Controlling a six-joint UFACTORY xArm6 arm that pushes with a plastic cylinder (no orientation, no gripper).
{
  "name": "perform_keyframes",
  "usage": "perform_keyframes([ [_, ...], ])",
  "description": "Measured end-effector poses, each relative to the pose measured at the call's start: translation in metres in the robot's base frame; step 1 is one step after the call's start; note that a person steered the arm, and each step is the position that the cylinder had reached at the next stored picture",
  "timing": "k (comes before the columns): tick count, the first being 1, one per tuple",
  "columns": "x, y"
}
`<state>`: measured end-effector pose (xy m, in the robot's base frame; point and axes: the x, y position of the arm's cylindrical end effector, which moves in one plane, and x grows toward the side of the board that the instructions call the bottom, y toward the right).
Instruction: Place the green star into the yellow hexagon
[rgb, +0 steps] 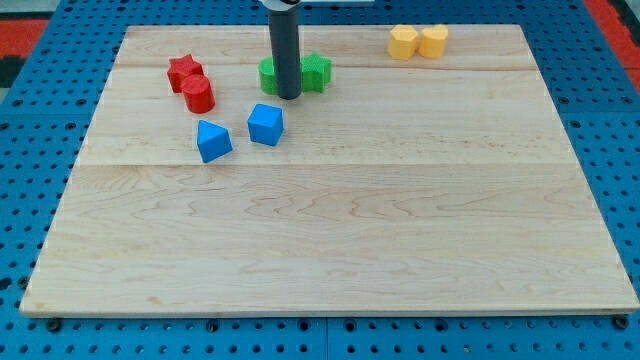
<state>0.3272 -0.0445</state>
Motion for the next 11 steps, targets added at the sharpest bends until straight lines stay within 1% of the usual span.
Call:
perform_keyframes([
  [2, 0.002, -0.086],
  [3, -0.026, -0.079],
  [4, -0.042, -0.048],
  [5, -0.013, 0.010],
  [6, -0.019, 0.032],
  [7, -0.042, 0.075],
  [9, -0.076, 0.056],
  [10, -0.076, 0.098],
  [11, -0.073, 0.109],
])
